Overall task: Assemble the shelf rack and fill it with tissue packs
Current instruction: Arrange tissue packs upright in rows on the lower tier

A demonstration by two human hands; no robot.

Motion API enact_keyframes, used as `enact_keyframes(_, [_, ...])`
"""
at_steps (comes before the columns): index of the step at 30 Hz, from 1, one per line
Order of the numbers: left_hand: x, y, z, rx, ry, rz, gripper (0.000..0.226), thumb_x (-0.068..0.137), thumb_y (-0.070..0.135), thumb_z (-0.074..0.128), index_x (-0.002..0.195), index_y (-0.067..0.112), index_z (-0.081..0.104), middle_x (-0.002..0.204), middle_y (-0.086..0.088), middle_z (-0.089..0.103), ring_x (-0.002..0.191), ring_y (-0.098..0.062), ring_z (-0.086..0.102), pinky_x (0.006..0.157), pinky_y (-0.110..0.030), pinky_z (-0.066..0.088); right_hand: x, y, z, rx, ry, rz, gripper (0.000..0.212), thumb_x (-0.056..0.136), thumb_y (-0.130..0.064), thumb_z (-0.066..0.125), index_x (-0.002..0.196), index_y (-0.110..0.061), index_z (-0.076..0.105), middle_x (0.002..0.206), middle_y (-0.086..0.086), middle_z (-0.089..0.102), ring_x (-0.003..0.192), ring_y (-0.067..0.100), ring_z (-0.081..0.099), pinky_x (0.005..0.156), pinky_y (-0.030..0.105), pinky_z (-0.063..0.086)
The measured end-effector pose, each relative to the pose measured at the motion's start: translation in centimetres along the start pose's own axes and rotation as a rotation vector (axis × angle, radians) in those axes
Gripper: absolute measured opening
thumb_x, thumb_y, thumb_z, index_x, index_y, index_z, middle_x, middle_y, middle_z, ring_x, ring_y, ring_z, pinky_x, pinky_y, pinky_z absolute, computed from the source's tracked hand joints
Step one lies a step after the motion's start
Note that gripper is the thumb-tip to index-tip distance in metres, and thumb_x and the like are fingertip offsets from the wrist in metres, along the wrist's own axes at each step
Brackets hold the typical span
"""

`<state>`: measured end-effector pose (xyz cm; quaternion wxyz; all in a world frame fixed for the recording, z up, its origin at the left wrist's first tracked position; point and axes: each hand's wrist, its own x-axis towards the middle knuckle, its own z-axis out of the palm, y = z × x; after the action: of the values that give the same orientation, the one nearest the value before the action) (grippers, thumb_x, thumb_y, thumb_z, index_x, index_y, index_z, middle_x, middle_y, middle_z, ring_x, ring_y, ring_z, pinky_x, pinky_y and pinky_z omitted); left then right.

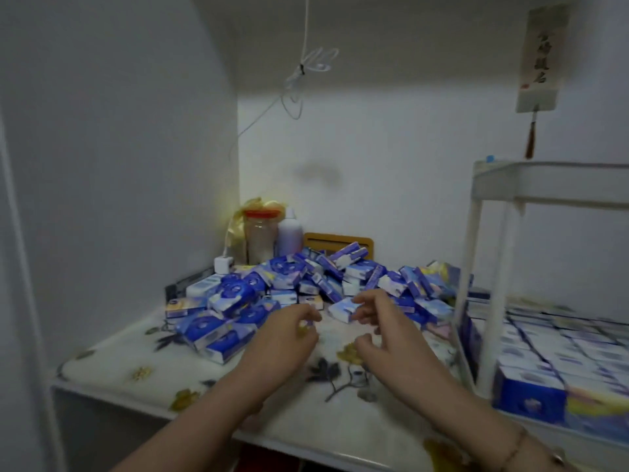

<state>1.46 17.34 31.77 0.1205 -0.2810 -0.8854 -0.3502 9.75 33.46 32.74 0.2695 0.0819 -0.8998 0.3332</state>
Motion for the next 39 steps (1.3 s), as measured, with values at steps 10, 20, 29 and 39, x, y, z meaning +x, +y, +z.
enact_keyframes(10, [6.4,-7.1,0.2,0.396,0.035,-0.382,0.065,0.089,0.053,0.05,0.14,0.018,0.032,0.141,-0.009,0.04,0.129,-0.031,0.036,0.1,-0.041,0.039,9.1,6.0,7.9,-0.289,-0.052,0.242,0.035,0.09,-0.023,0.05,0.123,-0.017,0.039,0.127,0.006,0.042,0.117,0.023,0.04,0.095,0.033,0.038])
enact_keyframes(20, [7.8,-7.6,1.6,0.048,0.315,-0.255,0.04,0.094,0.038,0.051,0.127,0.021,0.039,0.128,-0.006,0.04,0.106,-0.026,0.055,0.09,-0.045,0.048,11.5,9.5,9.2,-0.417,-0.111,0.347,0.059,0.091,-0.043,0.052,0.14,-0.018,0.03,0.139,0.01,0.038,0.126,0.033,0.04,0.105,0.045,0.036])
enact_keyframes(29, [9.3,-6.2,3.4,0.252,-0.065,-0.211,0.069,0.079,0.051,0.066,0.134,0.024,0.035,0.131,-0.006,0.029,0.125,-0.033,0.031,0.103,-0.045,0.038,10.8,8.9,7.6,-0.21,-0.182,0.455,0.083,0.076,-0.051,0.071,0.139,-0.019,0.028,0.137,0.011,0.03,0.129,0.032,0.031,0.103,0.043,0.037])
enact_keyframes(39, [10.1,-5.2,3.7,0.237,-0.167,-0.234,0.06,0.069,0.037,0.076,0.114,0.026,0.037,0.113,-0.008,0.047,0.1,-0.031,0.053,0.079,-0.04,0.051,9.7,7.4,6.3,0.002,0.15,0.435,0.069,0.076,-0.035,0.077,0.125,-0.02,0.03,0.129,0.007,0.022,0.113,0.031,0.045,0.094,0.039,0.045])
